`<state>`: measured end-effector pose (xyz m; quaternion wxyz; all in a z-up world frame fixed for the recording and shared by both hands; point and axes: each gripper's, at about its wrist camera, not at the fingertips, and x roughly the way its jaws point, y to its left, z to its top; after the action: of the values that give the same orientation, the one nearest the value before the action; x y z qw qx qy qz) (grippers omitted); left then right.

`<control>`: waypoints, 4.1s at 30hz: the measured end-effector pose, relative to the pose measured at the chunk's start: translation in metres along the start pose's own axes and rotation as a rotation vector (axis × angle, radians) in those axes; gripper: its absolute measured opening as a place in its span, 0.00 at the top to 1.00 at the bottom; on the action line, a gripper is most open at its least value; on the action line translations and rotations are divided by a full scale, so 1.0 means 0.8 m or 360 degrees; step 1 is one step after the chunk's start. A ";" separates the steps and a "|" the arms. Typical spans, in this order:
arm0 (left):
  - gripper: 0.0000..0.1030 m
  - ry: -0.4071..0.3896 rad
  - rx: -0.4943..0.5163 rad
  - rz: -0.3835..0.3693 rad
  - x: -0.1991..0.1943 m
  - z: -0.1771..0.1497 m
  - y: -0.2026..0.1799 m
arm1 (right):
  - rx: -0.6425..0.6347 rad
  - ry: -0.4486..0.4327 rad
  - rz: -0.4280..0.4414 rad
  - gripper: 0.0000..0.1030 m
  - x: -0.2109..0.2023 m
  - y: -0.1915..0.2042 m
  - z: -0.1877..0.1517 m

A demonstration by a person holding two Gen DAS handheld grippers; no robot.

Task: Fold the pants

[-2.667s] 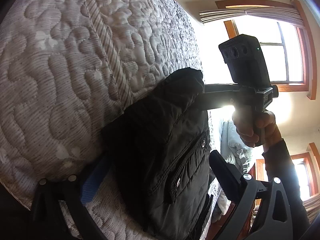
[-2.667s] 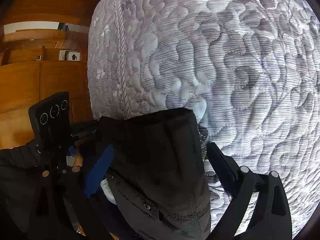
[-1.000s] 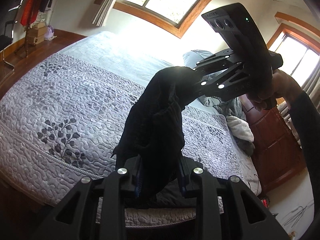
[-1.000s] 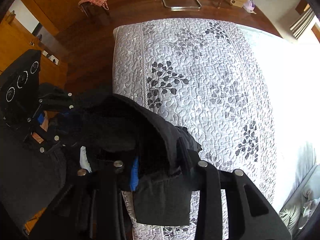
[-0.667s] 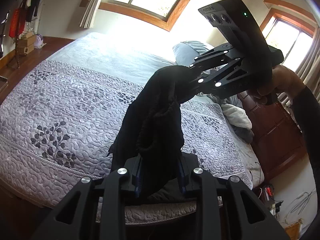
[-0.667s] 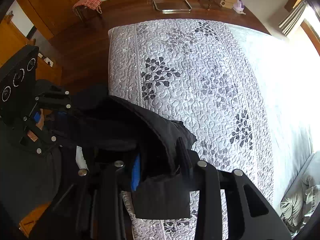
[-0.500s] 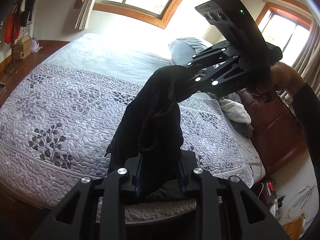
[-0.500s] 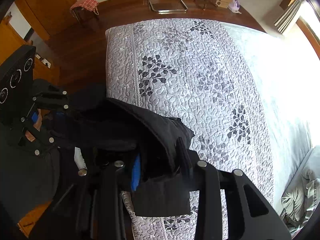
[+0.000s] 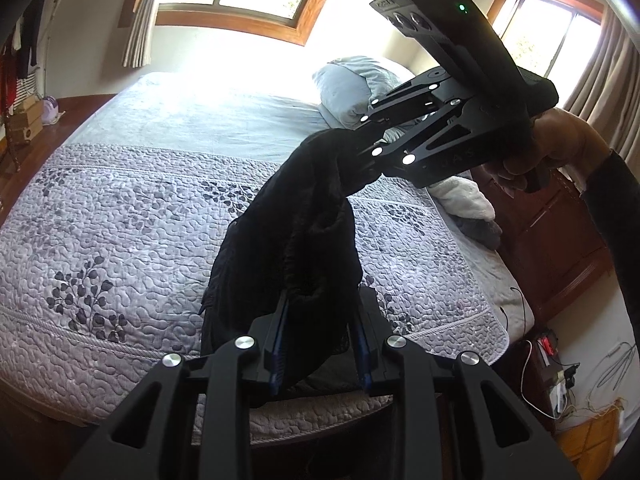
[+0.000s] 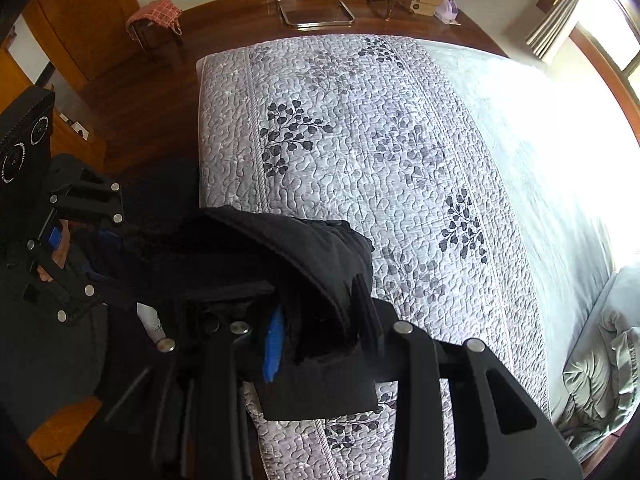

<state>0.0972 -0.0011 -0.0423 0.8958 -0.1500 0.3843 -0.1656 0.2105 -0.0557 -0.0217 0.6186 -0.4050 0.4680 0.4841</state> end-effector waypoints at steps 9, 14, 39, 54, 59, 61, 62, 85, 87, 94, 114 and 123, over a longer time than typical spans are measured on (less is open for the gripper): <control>0.73 0.0052 0.0086 -0.0018 0.015 -0.005 -0.035 | 0.0047 0.0008 -0.0042 0.71 -0.002 -0.004 -0.036; 0.73 0.0079 0.0127 -0.0037 0.025 -0.008 -0.052 | 0.0083 0.0006 -0.0054 0.72 -0.002 -0.007 -0.057; 0.77 0.0194 0.0224 -0.0070 0.074 -0.026 -0.092 | 0.0183 0.0033 -0.0058 0.81 0.024 -0.022 -0.116; 0.77 0.0275 0.0255 -0.0112 0.112 -0.038 -0.104 | 0.0264 0.0048 -0.0004 0.81 0.044 -0.041 -0.137; 0.77 0.0297 0.0260 -0.0118 0.122 -0.039 -0.109 | 0.0293 0.0038 0.0011 0.81 0.049 -0.046 -0.144; 0.77 0.0307 0.0265 -0.0122 0.127 -0.040 -0.111 | 0.0307 0.0034 0.0015 0.81 0.051 -0.047 -0.149; 0.77 0.0314 0.0266 -0.0125 0.129 -0.041 -0.112 | 0.0313 0.0034 0.0018 0.81 0.052 -0.048 -0.153; 0.77 0.0487 0.0313 -0.0132 0.197 -0.060 -0.135 | 0.0432 -0.0008 0.0071 0.81 0.101 -0.074 -0.229; 0.77 0.0505 0.0314 -0.0129 0.206 -0.062 -0.137 | 0.0444 -0.0014 0.0083 0.81 0.107 -0.077 -0.237; 0.78 0.0581 0.0330 -0.0112 0.238 -0.069 -0.147 | 0.0484 -0.0042 0.0122 0.81 0.132 -0.090 -0.265; 0.78 0.0820 0.0349 -0.0060 0.336 -0.103 -0.153 | 0.0552 -0.0095 0.0173 0.81 0.218 -0.111 -0.344; 0.78 0.0896 0.0344 -0.0041 0.367 -0.118 -0.149 | 0.0580 -0.0100 0.0191 0.80 0.251 -0.118 -0.362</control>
<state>0.1963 -0.2427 -0.2451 0.7627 -0.0070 0.5956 -0.2520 0.2673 -0.3068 -0.2800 0.6660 -0.2424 0.5517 0.4398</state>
